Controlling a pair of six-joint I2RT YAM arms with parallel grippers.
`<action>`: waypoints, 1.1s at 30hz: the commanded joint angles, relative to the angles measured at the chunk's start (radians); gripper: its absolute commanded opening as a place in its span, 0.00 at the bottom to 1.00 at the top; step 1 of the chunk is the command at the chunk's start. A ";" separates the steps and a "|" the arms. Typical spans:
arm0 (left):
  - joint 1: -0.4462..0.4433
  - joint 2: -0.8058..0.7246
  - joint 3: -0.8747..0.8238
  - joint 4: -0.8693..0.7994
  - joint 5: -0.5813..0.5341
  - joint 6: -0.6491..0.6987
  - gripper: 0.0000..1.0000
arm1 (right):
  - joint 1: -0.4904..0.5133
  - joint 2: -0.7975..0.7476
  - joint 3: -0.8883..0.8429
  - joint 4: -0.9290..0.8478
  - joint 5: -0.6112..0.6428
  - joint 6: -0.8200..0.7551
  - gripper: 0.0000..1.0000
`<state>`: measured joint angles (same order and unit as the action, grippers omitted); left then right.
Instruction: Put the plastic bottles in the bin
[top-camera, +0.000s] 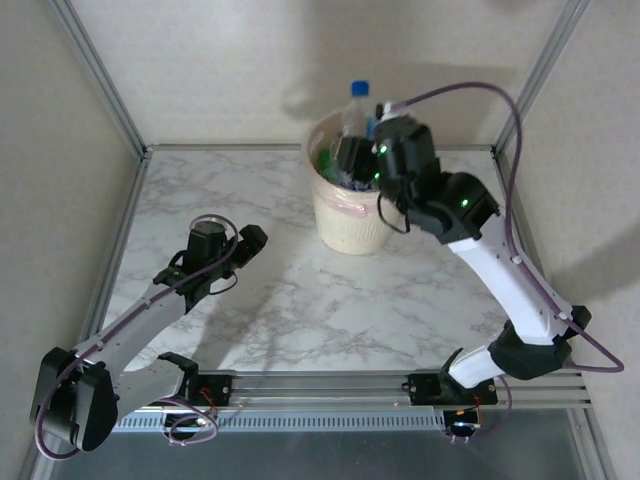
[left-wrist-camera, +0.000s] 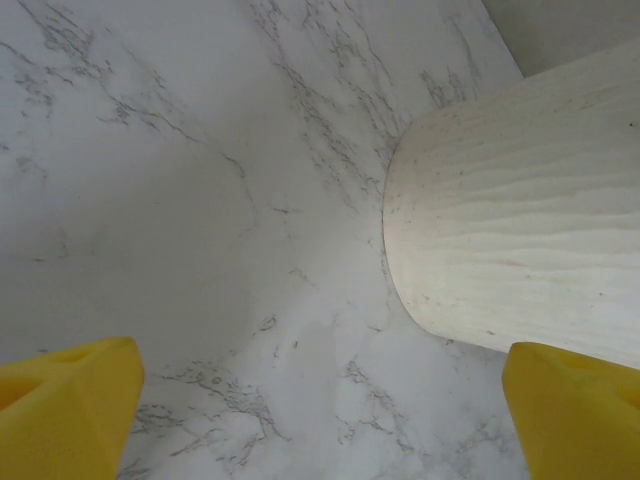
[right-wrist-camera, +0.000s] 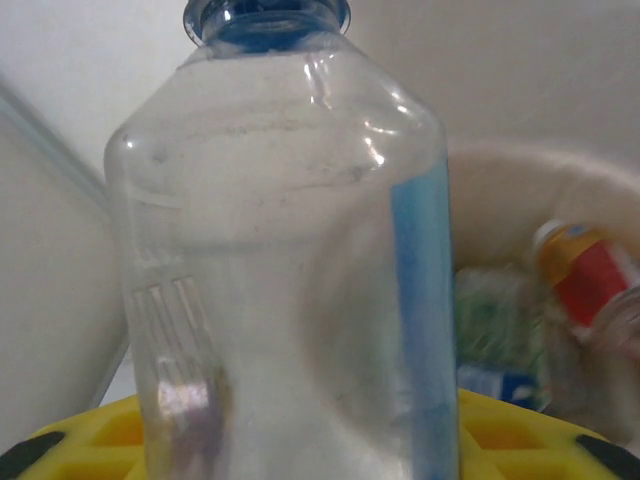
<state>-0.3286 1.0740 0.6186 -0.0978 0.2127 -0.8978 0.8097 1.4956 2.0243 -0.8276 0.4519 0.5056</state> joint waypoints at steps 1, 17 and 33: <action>0.015 -0.025 0.003 -0.019 -0.010 0.015 0.93 | -0.079 0.079 0.015 -0.033 -0.071 -0.094 0.48; 0.030 0.011 0.008 0.006 0.016 0.013 0.92 | -0.173 0.109 -0.156 0.033 -0.022 -0.153 0.79; 0.062 0.024 0.105 -0.041 -0.014 0.080 0.93 | -0.175 -0.198 -0.391 0.025 0.191 -0.002 0.95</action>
<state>-0.2916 1.0969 0.6502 -0.1234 0.2199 -0.8707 0.6407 1.3937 1.7420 -0.8062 0.5129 0.4301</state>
